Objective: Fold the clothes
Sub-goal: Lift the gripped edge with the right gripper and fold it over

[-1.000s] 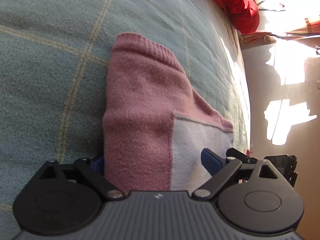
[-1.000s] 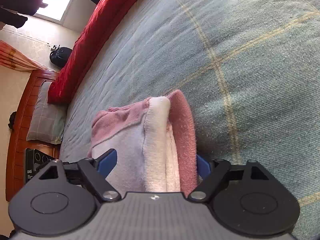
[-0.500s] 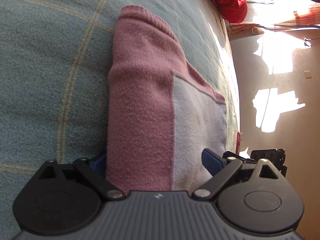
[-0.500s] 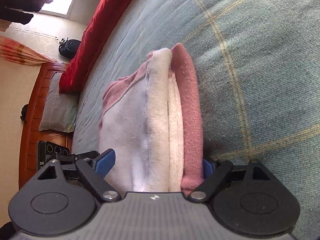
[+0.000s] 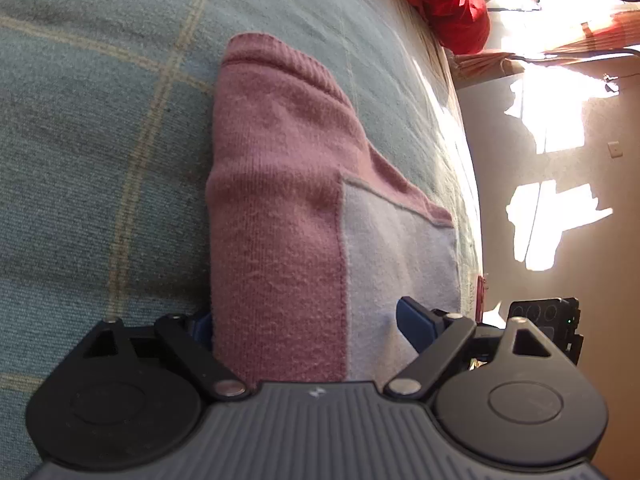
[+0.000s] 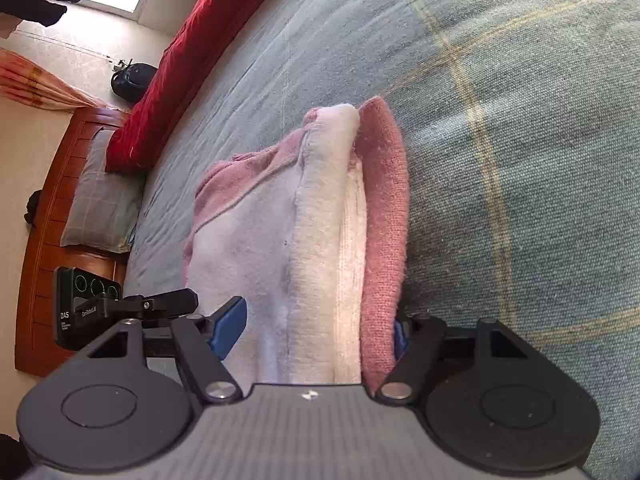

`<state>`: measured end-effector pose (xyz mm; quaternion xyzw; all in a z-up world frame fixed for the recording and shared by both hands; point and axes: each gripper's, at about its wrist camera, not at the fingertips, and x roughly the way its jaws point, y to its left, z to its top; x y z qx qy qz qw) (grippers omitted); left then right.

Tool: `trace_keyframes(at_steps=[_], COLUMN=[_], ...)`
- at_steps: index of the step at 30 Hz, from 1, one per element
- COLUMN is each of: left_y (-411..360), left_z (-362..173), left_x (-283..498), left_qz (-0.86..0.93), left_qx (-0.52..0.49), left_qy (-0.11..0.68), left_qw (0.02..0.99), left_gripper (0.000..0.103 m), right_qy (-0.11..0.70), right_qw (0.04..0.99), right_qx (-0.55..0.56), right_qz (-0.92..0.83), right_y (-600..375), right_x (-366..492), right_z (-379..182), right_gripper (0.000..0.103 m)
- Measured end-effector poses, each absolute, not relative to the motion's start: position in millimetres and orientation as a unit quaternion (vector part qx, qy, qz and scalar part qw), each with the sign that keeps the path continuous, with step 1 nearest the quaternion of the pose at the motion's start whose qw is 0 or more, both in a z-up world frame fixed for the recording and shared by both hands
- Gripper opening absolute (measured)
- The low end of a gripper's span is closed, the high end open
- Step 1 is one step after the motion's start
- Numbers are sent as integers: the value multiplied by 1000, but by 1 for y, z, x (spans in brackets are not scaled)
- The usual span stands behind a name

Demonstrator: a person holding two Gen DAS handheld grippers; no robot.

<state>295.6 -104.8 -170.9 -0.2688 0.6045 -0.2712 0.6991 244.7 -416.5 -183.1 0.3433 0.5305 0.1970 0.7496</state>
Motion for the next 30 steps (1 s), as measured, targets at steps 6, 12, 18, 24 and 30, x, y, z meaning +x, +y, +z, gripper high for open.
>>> trace_keyframes(at_steps=[6, 12, 18, 24, 30], left_y=[-129, -126, -120, -101, -51], left_z=[-151, -132, -107, -85, -64], left_x=[288, 280, 270, 264, 253], left_qz=[-240, -237, -250, -241, -219], left_qx=[-189, -159, -131, -122, -126], left_qy=[605, 595, 578, 557, 541], left_qw=[735, 751, 766, 786, 802], left_gripper=[76, 66, 58, 57, 56], right_qy=[539, 531, 518, 504, 497], right_qw=[793, 814, 828, 835, 833], right_qx=[231, 175, 140, 115, 94], right_qz=[165, 158, 165, 188, 223], right_y=[-386, -371, -359, -332, -277], right_x=[238, 229, 222, 221, 223], right_z=[-159, -138, -115, -88, -67], right_gripper=[52, 42, 41, 41, 42])
